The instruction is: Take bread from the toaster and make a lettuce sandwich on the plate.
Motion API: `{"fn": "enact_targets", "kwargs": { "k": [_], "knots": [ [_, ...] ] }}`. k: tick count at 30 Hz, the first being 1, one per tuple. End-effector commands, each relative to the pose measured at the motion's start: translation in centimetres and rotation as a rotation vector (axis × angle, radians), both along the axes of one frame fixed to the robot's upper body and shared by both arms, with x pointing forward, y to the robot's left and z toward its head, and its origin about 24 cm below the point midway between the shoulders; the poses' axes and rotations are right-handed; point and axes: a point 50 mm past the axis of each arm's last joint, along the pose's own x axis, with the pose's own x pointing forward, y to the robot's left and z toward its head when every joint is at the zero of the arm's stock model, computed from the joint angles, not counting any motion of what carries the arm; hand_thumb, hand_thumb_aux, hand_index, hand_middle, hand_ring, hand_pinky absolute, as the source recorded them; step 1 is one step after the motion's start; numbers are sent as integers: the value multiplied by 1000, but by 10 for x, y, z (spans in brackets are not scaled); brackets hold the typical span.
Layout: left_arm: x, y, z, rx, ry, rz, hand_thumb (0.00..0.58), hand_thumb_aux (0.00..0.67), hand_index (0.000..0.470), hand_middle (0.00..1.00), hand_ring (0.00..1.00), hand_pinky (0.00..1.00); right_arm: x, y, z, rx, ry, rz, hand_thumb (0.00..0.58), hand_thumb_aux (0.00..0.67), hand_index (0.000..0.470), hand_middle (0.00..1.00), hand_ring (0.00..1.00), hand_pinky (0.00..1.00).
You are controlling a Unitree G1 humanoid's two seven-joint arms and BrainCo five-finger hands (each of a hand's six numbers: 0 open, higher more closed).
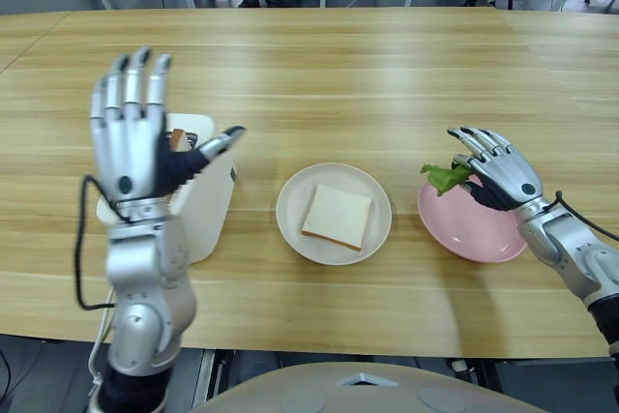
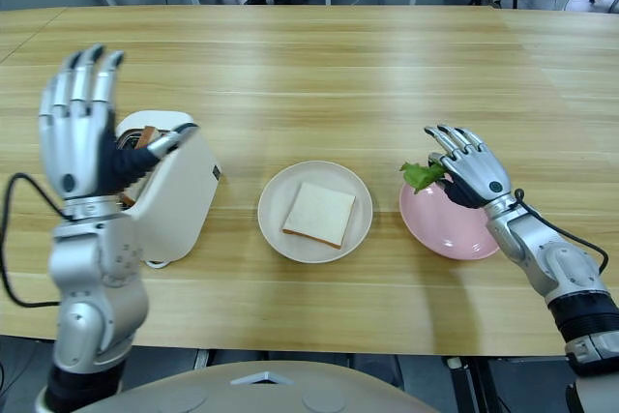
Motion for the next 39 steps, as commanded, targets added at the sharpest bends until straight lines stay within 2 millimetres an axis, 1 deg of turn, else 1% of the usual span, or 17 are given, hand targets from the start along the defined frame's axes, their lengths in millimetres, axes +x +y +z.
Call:
{"fn": "enact_targets", "kwargs": {
  "k": [1, 8, 16, 17, 18, 19, 21, 22, 26, 27, 28, 30, 31, 32, 33, 34, 39],
  "knots": [
    [-3, 28, -8, 42, 127, 149, 0, 0, 0, 0, 0, 0, 7, 25, 1, 38, 3, 69, 580, 670, 460, 0, 0, 0],
    [7, 36, -68, -58, 570, 137, 0, 0, 0, 0, 0, 0, 19, 78, -8, 103, 17, 197, 580, 670, 460, 0, 0, 0],
    [13, 22, -91, -116, 708, 49, 0, 0, 0, 0, 0, 0, 28, 124, -24, 102, 55, 318, 580, 670, 460, 0, 0, 0],
    [13, 21, -91, -121, 709, 41, 405, 302, 207, 0, 0, 0, 28, 129, -26, 99, 64, 331, 580, 670, 460, 0, 0, 0],
    [13, 21, -91, -124, 707, 37, 458, 363, 249, 0, 0, 0, 28, 133, -29, 92, 75, 342, 580, 670, 460, 0, 0, 0],
    [14, 22, -89, -136, 689, 36, 575, 607, 417, 0, 0, 0, 28, 136, -33, 82, 91, 349, 580, 670, 460, 0, 0, 0],
    [15, 26, -83, -153, 650, 39, 580, 670, 460, 20, 20, 20, 26, 140, -42, 56, 134, 363, 580, 670, 460, 0, 0, 0],
    [16, 28, -80, -162, 628, 39, 580, 670, 460, 63, 63, 63, 25, 142, -46, 47, 150, 365, 580, 670, 460, 0, 0, 0],
    [19, 33, -70, -183, 548, 39, 580, 670, 460, 804, 804, 804, 19, 146, -60, 28, 222, 388, 580, 670, 460, 0, 0, 0],
    [19, 34, -68, -190, 528, 34, 580, 670, 460, 804, 804, 804, 18, 147, -62, 26, 231, 393, 580, 670, 460, 0, 0, 0],
    [20, 34, -65, -194, 501, 28, 580, 670, 460, 1000, 1000, 1000, 18, 148, -64, 29, 235, 393, 580, 670, 460, 0, 0, 0],
    [21, 34, -60, -201, 462, 17, 580, 670, 460, 1000, 1000, 1000, 17, 150, -67, 23, 247, 392, 580, 670, 460, 0, 0, 0],
    [21, 34, -58, -202, 446, 14, 580, 670, 460, 1000, 1000, 1000, 17, 150, -68, 23, 255, 389, 534, 481, 330, 0, 0, 0],
    [22, 33, -56, -205, 431, 7, 580, 670, 460, 1000, 1000, 1000, 17, 151, -68, 18, 259, 387, 100, 60, 41, 0, 0, 0],
    [22, 33, -52, -202, 402, 4, 580, 670, 460, 1000, 1000, 1000, 17, 151, -69, 19, 271, 384, 100, 60, 41, 0, 0, 0],
    [22, 33, -50, -200, 388, 1, 580, 670, 460, 1000, 1000, 1000, 16, 151, -69, 19, 276, 385, 0, 0, 0, 0, 0, 0],
    [18, 30, -31, -195, 255, -27, 580, 670, 460, 1000, 1000, 1000, 16, 150, -61, 18, 258, 394, 0, 0, 0, 0, 0, 0]
  ]
}}
